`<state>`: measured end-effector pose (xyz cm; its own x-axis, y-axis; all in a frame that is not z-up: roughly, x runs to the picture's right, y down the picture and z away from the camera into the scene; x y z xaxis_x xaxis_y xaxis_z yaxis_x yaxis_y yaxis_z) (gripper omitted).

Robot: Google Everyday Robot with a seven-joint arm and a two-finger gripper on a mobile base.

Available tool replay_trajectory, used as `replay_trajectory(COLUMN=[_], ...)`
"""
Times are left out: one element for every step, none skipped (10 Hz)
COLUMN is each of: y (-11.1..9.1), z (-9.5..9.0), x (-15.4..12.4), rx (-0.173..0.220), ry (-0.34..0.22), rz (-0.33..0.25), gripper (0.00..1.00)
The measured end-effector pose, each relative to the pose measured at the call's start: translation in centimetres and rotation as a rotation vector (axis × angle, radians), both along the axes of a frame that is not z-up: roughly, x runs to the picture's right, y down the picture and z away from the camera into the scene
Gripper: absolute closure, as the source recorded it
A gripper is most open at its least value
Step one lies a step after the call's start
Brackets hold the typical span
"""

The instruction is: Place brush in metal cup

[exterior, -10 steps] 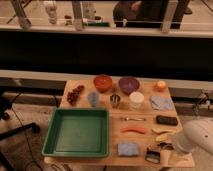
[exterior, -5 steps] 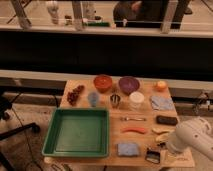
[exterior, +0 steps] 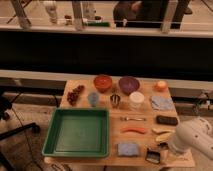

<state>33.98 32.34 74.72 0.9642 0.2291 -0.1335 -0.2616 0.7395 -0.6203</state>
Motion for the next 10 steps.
replay_trajectory(y=[0.0, 0.0, 0.1, 0.1, 0.0, 0.0, 0.0, 0.0, -0.2, -0.6], z=[0.1, 0.1, 0.1, 0.2, 0.5, 0.6, 0.6, 0.5, -0.1, -0.7], x=[0.2, 0.2, 0.3, 0.3, 0.2, 0.1, -0.1, -0.2, -0.4, -0.7], rx=[0.000, -0.002, -0.007, -0.008, -0.008, -0.008, -0.009, -0.009, 0.003, 0.021], ry=[0.003, 0.004, 0.007, 0.007, 0.006, 0.003, 0.000, -0.003, -0.010, -0.015], rz=[0.003, 0.004, 0.005, 0.005, 0.004, 0.002, 0.002, 0.004, 0.005, 0.001], gripper=[0.54, 0.64, 0.74, 0.82, 0.95, 0.99, 1.00, 1.00, 1.00, 1.00])
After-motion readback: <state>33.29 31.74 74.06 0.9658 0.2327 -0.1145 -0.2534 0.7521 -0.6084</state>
